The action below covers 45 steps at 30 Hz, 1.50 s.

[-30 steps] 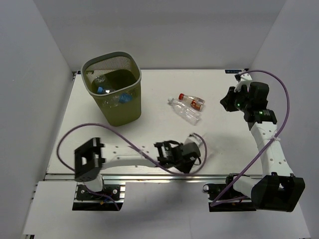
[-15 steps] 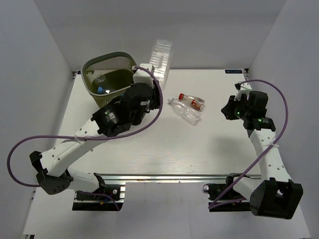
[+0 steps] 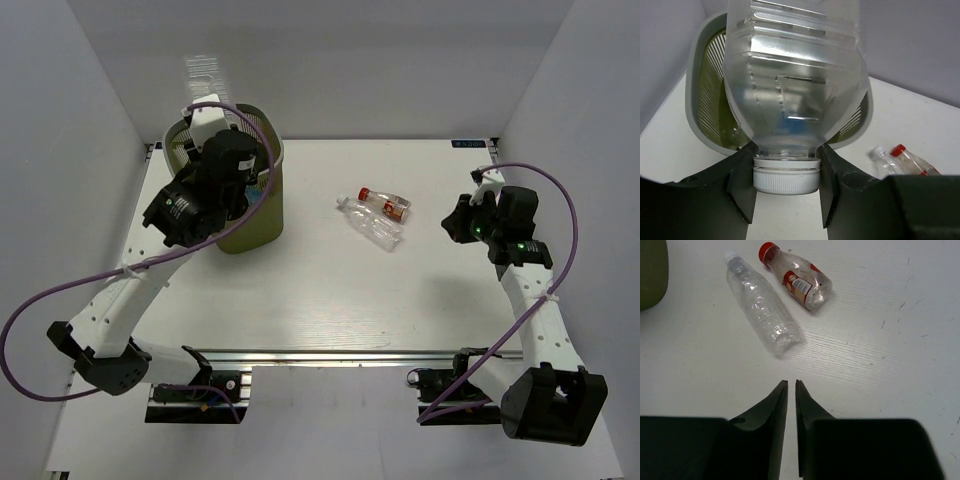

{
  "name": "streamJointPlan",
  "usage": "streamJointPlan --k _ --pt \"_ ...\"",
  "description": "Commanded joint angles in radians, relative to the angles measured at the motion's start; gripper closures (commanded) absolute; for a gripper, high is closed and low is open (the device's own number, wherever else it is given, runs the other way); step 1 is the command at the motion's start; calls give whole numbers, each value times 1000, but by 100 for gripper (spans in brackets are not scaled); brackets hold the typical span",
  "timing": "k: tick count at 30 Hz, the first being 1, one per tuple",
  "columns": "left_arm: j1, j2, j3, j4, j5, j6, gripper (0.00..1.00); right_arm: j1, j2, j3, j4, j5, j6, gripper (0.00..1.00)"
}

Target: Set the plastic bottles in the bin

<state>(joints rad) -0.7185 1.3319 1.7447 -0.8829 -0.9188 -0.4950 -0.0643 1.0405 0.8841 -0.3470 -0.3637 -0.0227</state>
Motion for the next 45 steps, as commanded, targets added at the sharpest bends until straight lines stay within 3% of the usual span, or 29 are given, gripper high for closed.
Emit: streamJointPlan --k 1,2,5,7,8,9,12,13,16,21,26,27,30,36,45 --pt "51 21 12 -41 63 -33 100 0 -11 -7 54 -40 4 80" --pt "65 21 -6 -41 73 -45 100 -2 -13 -8 57 -40 1 77" --pt "120 30 -57 -18 118 -56 84 -3 -7 -8 56 -50 -17 64" --pt "163 43 -67 -7 159 -56 64 -2 -4 -19 48 -64 -26 59" --pt "175 56 -67 2 181 -56 52 0 -4 -19 57 -70 -45 49" --pt "185 65 -67 2 190 -56 28 0 4 -20 54 -84 -51 43" --pt "206 76 -33 15 218 -56 4 3 47 -7 55 -119 -94 29" --pt "206 85 -22 15 239 -47 0 3 77 4 55 -135 -118 26" --pt "206 85 22 24 281 -2 0 18 182 71 37 -207 -201 17" --pt "185 -12 -10 151 414 117 0 117 434 273 6 -180 -264 15" --pt "185 -180 -224 315 901 260 0 265 678 455 13 -46 -301 14" --pt "185 -200 -253 306 1034 260 0 279 713 536 -39 -40 -298 14" --pt "185 -255 -419 248 1205 221 0 328 855 692 -101 -14 -296 14" --pt "185 -476 -727 257 1238 96 0 391 1000 799 -118 78 -333 14" --pt "176 -501 -850 282 1268 65 0 406 1038 814 -102 121 -353 21"
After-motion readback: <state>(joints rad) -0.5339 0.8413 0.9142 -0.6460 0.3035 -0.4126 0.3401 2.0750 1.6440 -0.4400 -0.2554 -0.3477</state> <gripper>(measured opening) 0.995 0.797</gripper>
